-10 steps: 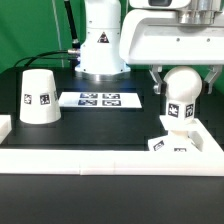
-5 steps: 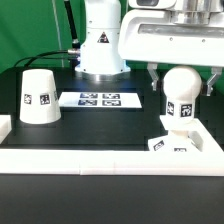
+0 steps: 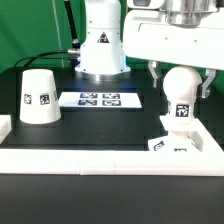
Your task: Assemble lamp
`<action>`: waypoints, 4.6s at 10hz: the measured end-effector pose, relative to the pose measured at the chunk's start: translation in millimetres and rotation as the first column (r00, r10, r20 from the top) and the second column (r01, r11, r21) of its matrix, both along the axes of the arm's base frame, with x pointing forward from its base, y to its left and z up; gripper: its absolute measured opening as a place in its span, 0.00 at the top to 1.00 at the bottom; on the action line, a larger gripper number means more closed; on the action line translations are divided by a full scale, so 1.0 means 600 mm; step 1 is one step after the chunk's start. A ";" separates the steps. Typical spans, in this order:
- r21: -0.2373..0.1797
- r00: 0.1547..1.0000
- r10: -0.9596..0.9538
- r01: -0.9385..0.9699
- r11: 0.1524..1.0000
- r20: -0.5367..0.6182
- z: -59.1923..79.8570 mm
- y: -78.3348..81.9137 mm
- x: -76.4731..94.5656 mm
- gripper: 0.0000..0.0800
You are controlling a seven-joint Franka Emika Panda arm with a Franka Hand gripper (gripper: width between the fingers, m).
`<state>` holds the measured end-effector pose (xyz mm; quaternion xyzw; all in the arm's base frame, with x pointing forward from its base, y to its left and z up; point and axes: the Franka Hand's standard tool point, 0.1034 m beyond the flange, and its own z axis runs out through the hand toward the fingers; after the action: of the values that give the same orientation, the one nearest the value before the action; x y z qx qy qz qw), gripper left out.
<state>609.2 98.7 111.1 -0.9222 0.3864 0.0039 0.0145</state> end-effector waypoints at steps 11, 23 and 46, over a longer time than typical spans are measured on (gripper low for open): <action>0.016 0.978 0.207 -0.207 0.978 0.000 0.000 0.003 0.002 0.13; -0.014 0.423 0.906 -0.906 0.423 0.022 0.001 0.003 0.004 0.13; -0.034 0.021 0.999 -0.999 0.020 -0.024 -0.001 0.009 0.003 0.28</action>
Offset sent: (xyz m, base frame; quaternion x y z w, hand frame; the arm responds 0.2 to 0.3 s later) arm -0.0020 -0.0038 -0.0031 -0.0313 0.0195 0.0811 0.9960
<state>611.2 104.3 110.4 -0.9293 -0.3692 0.0021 -0.0100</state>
